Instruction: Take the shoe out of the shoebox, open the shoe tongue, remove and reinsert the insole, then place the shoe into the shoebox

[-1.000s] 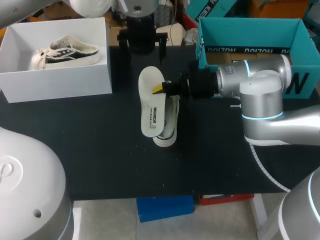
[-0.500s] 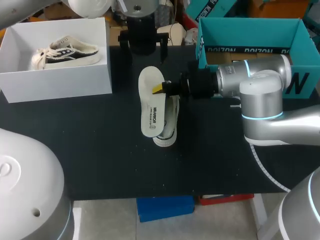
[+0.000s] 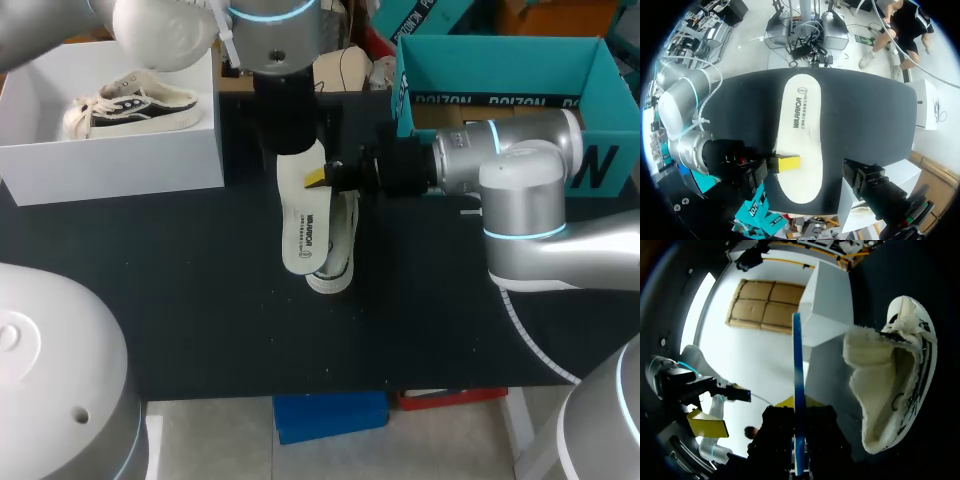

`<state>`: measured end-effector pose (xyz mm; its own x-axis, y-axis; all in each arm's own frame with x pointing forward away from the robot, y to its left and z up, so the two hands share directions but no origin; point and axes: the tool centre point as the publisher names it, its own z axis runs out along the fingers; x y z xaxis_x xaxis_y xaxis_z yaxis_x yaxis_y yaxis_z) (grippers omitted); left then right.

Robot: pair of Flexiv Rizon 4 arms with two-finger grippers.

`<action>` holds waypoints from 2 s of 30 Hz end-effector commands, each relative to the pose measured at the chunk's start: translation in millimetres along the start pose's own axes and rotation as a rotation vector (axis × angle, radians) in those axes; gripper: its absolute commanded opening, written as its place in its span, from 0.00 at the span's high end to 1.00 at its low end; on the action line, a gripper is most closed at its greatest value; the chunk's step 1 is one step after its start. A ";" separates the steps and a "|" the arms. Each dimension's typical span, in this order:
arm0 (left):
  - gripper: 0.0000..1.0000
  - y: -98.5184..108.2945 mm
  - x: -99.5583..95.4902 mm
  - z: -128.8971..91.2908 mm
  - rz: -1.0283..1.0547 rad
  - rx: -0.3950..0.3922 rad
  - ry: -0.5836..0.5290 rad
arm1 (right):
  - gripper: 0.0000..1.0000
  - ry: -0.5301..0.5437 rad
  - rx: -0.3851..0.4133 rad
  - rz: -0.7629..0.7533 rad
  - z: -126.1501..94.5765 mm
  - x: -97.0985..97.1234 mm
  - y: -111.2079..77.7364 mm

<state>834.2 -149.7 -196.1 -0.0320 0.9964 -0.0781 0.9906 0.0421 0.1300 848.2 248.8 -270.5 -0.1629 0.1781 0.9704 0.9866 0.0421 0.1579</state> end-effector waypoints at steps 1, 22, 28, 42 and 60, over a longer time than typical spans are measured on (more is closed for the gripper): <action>0.00 -26.2 3.1 -6.6 0.004 -0.053 -0.002 | 1.00 -0.002 -0.002 0.001 1.3 -0.1 0.0; 0.00 -99.5 3.7 -0.6 0.022 -0.030 0.002 | 1.00 -0.002 -0.002 0.001 1.3 -0.1 0.0; 0.00 -98.4 1.8 -3.6 0.010 -0.027 -0.073 | 1.00 -0.002 -0.002 0.001 1.3 -0.1 0.0; 0.00 -93.3 27.5 -5.5 0.023 0.132 -0.816 | 1.00 -0.002 -0.002 0.001 1.3 -0.1 0.0; 0.00 -93.5 39.6 15.7 -0.006 0.229 -0.703 | 1.00 -0.002 -0.002 0.001 1.3 -0.1 0.0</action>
<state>745.7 -117.9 -223.6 -0.0137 0.7833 -0.6215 0.9950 -0.0507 -0.0859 848.2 248.8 -270.5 -0.1628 0.1782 0.9704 0.9866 0.0419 0.1578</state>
